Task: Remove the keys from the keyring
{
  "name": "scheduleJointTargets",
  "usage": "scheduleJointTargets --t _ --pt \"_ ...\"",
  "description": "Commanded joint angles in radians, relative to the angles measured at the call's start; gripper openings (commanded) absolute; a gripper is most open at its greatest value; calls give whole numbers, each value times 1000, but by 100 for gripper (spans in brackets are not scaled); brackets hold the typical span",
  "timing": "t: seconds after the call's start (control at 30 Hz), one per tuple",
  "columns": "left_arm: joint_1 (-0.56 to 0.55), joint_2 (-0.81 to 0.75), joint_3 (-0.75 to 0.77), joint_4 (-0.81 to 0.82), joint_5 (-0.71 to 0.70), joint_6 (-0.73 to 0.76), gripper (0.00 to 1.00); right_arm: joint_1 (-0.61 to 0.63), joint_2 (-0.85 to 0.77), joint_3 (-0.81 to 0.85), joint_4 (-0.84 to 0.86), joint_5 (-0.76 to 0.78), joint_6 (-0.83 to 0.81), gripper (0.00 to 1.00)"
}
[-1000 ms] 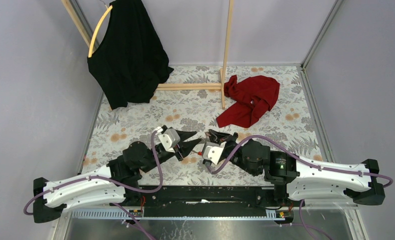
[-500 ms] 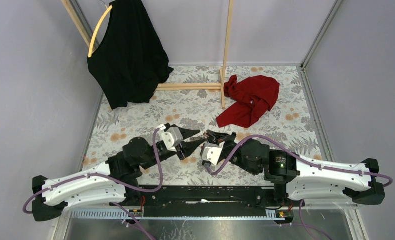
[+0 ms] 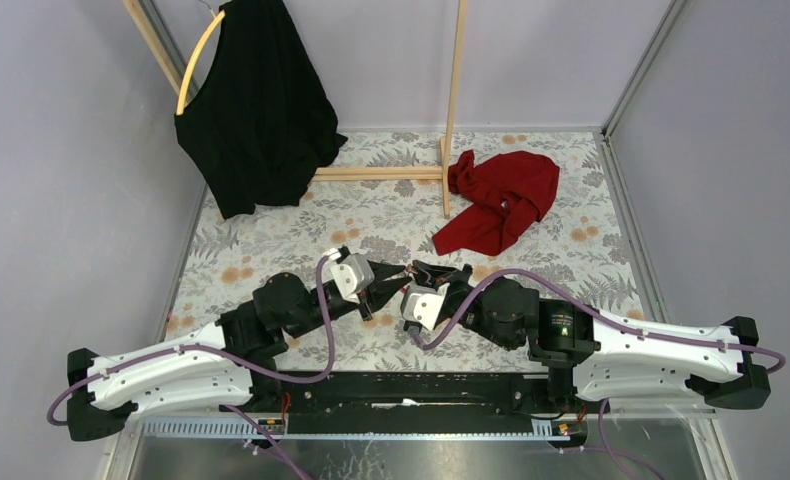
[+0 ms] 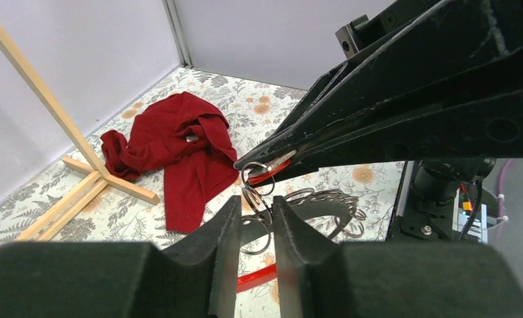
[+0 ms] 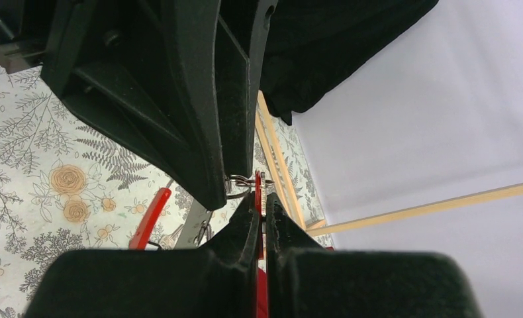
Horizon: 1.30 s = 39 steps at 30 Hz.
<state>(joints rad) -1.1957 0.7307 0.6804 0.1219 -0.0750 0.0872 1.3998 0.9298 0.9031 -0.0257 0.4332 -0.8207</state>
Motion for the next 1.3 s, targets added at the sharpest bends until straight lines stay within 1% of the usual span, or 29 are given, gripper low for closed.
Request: scheduleJointTargets --t 0.0,0.17,0.2,0.57,0.87,1.03,1.13,1.17,1.27 --pt "2 1 31 49 -6 12 24 12 -2 54 5 2 21 0" --pt "2 6 23 51 -8 13 1 13 -6 52 4 24 32 0" --pt "2 5 19 52 -13 11 0 13 -8 50 3 31 32 0" --pt "2 -55 -27 120 -52 -41 0 13 -64 -24 -19 155 59 0" --pt "2 -87 -83 253 -30 -97 0 13 -52 -72 -29 144 133 0" --pt "2 -100 -121 312 -38 -118 0 13 -36 -52 -51 158 120 0" --pt "2 -90 -117 292 -19 -110 0 13 -20 -26 -38 206 69 0" --pt "2 -86 -111 275 -17 -109 4 13 -16 -15 -31 220 45 0" --pt "1 -76 -91 218 -13 -96 22 13 -11 10 1 225 -18 0"
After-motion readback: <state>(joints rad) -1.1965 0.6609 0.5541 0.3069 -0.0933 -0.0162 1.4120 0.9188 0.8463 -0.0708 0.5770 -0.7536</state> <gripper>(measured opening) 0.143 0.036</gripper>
